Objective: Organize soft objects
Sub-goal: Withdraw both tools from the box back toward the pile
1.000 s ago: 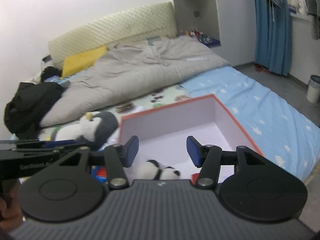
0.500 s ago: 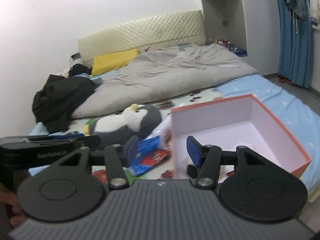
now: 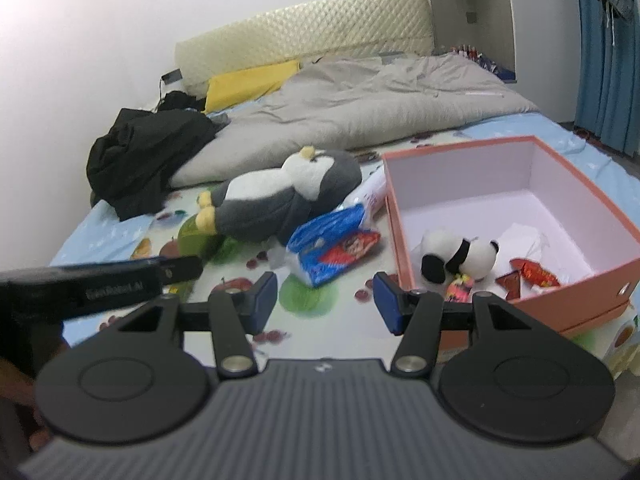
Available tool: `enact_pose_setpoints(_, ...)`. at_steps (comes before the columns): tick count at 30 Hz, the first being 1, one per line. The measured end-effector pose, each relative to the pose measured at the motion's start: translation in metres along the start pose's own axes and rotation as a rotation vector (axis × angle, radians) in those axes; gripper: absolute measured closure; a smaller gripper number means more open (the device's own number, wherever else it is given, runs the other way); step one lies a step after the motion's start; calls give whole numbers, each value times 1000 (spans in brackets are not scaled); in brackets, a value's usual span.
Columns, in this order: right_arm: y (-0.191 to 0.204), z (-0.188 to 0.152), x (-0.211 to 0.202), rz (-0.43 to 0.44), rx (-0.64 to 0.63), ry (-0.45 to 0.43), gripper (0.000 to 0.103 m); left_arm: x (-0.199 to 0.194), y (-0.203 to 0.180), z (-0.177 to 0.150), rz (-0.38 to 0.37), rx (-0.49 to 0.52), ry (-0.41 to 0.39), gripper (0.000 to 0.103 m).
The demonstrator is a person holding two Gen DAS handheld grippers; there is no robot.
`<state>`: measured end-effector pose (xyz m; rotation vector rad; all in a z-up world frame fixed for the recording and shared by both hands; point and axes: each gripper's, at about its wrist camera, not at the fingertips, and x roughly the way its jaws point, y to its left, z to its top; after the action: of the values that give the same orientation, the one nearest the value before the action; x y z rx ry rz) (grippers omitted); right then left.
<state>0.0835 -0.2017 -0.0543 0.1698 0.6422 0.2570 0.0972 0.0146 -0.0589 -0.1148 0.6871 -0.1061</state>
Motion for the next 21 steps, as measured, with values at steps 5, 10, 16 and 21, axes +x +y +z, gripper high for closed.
enact_pose_setpoints(5,4,-10,4,23,17,31,47,3,10,-18,46,-50,42,63)
enact_pose_setpoints(10,14,-19,6,41,-2,40,47,6,20,-24,68,-85,52,63)
enact_pose_setpoints(16,20,-25,11,28,-6,55,47,8,29,-32,61,-105,68,63)
enact_pose_setpoints(21,27,-32,14,16,-35,63,47,10,38,-38,53,-131,62,63)
